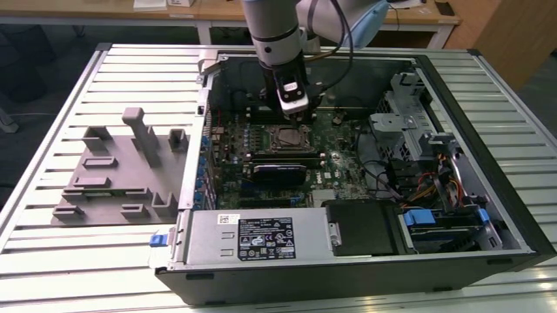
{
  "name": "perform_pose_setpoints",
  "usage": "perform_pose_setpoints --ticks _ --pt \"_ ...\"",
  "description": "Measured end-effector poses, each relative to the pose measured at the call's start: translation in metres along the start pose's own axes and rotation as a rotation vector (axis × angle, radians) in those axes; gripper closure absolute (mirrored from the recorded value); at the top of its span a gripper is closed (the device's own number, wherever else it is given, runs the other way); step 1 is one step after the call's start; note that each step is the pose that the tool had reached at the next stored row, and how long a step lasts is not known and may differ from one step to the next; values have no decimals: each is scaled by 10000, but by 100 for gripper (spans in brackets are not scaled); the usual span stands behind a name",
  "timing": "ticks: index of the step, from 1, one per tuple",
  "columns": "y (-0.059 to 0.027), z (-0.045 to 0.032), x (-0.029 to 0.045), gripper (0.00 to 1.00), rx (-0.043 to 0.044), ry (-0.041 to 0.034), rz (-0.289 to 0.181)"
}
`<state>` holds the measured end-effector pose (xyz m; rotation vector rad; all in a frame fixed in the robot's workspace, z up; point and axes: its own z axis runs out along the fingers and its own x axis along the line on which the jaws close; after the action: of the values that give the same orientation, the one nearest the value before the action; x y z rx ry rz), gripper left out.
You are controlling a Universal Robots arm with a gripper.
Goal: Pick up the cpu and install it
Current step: 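Install the first cpu locking lever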
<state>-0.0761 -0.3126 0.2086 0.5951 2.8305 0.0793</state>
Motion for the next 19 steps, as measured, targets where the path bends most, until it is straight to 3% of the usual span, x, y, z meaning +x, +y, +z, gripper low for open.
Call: perform_pose_setpoints --ticks 2,4,6,10,12,19 --pt "-2 2 -1 89 134 5 -32" --pt "-3 5 -6 89 271 128 -52" --pt "-5 8 -15 89 402 344 -62" --pt "-10 17 -45 89 646 875 -70" --pt "-9 21 -62 89 731 1063 -72" --pt "-9 21 -64 89 738 1079 -71"
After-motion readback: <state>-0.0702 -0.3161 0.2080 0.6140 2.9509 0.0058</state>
